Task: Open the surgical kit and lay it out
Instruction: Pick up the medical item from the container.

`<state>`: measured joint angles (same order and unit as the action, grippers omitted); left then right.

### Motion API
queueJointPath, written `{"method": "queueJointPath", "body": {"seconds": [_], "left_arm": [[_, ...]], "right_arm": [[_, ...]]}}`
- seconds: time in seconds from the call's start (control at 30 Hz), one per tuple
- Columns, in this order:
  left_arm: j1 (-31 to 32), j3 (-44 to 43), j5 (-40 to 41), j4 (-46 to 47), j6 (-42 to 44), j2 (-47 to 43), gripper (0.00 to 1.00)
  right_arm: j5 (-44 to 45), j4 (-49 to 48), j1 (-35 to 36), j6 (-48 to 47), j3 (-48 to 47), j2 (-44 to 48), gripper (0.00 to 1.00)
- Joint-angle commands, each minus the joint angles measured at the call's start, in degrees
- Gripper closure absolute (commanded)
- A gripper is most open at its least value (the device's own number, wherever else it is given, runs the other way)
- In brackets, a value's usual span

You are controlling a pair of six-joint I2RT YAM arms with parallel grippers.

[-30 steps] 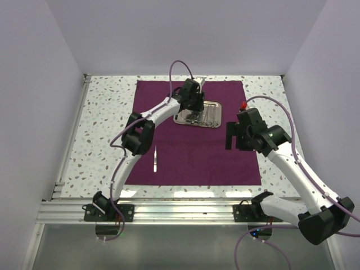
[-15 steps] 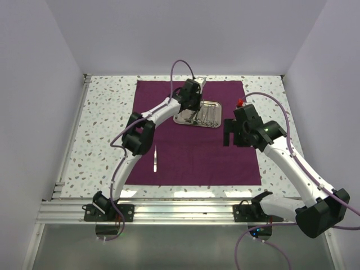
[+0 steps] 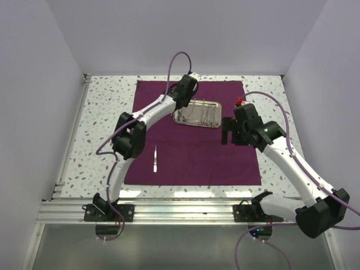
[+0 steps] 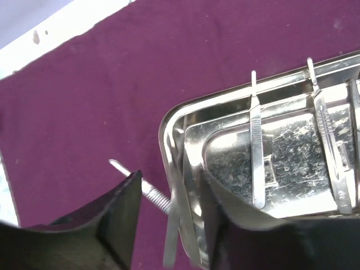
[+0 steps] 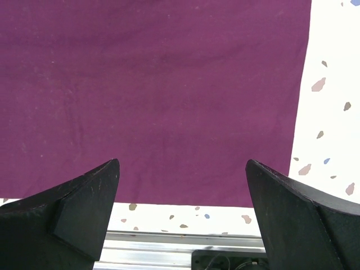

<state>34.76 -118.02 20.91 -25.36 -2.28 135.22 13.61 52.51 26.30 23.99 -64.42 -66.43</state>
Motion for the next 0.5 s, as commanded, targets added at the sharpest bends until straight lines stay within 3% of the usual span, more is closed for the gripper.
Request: {"method": "queueJointPath", "body": {"seconds": [0.0,0.03,0.1,0.2,0.47], "left_arm": [[1.7,3.7,8.3,1.3,5.7,-4.6,0.47],[2.4,4.6,9.1,1.9,6.2,-4.8,0.30],[3.2,7.0,11.8,2.8,6.9,-5.1,0.13],[4.3,7.2,14.9,3.3,7.3,-3.6,0.03],[3.7,2.5,18.8,-2.7,0.3,-0.4,0.02]], "right_arm": [[-1.9,-2.8,0.0,0.2,0.3,0.3,0.02],[-2.0,-2.9,0.1,0.2,0.3,0.4,0.02],[-2.4,-2.9,0.0,0.3,0.4,0.5,0.02],[-2.9,-2.9,0.0,0.3,0.8,1.0,0.02],[-3.1,-2.3,0.0,-0.2,1.7,2.3,0.02]]}}
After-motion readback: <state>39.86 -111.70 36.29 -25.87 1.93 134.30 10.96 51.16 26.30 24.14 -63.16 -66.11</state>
